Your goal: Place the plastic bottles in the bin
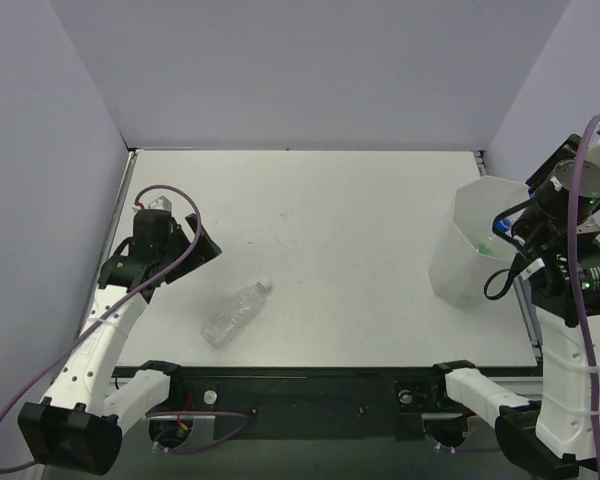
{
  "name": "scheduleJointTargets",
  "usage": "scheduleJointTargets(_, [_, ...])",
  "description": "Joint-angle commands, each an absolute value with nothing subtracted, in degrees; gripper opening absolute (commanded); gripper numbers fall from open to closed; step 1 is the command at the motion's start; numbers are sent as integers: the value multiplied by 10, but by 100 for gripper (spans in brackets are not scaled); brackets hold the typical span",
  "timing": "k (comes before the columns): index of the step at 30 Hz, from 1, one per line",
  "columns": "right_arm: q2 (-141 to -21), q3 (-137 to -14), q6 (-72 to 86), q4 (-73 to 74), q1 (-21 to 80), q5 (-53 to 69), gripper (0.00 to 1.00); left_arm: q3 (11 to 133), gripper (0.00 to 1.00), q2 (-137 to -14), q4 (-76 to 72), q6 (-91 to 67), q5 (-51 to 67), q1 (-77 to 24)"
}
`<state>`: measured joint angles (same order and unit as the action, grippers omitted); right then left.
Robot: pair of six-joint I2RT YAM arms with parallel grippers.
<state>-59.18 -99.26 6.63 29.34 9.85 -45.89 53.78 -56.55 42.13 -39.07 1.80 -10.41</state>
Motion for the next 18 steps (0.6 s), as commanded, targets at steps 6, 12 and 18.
scheduleJointTargets(6, [-629, -923, 125, 329, 27, -396, 88, 587, 98, -552, 453, -335, -40, -109])
scheduleJointTargets(12, [-622, -982, 158, 380, 28, -353, 94, 603, 98, -560, 483, -248, -25, -111])
scheduleJointTargets(18, [-579, -978, 212, 375, 33, -217, 95, 605, 98, -622, 521, -214, 18, -186])
